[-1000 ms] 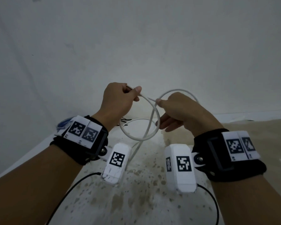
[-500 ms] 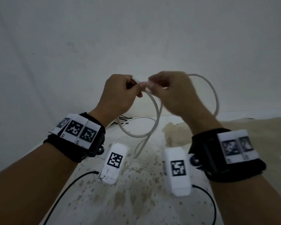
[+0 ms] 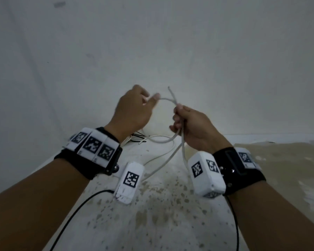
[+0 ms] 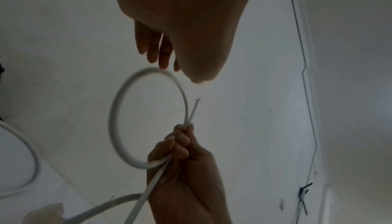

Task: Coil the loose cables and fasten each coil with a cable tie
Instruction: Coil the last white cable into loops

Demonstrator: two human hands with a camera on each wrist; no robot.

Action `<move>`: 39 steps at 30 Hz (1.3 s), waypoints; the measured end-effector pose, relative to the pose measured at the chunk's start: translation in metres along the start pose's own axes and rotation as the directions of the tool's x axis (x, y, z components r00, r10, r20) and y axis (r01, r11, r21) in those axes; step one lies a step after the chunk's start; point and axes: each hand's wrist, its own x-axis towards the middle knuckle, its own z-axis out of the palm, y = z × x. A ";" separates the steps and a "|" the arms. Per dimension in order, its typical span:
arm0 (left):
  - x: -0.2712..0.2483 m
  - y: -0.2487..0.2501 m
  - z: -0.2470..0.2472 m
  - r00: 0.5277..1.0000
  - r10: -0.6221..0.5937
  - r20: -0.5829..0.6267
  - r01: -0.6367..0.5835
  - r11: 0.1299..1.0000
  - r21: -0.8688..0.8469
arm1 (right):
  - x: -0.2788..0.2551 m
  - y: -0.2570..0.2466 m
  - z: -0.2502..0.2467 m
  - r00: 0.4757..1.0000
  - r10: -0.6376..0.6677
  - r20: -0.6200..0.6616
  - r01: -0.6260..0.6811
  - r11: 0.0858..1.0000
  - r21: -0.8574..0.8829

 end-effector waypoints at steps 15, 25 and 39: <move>-0.064 0.053 0.031 0.870 -0.153 0.469 0.483 0.457 -0.747 | -0.033 -0.059 0.009 0.892 -0.181 -0.415 0.298 0.925 0.237; -0.032 -0.010 0.016 0.926 0.007 0.379 -0.266 0.724 0.636 | -0.059 -0.101 -0.032 0.842 -0.238 -0.484 0.194 0.971 -0.139; -0.023 0.022 0.056 0.936 0.009 0.353 -0.103 0.963 0.249 | -0.057 -0.080 -0.028 0.900 -0.104 -0.424 -0.126 0.868 -0.481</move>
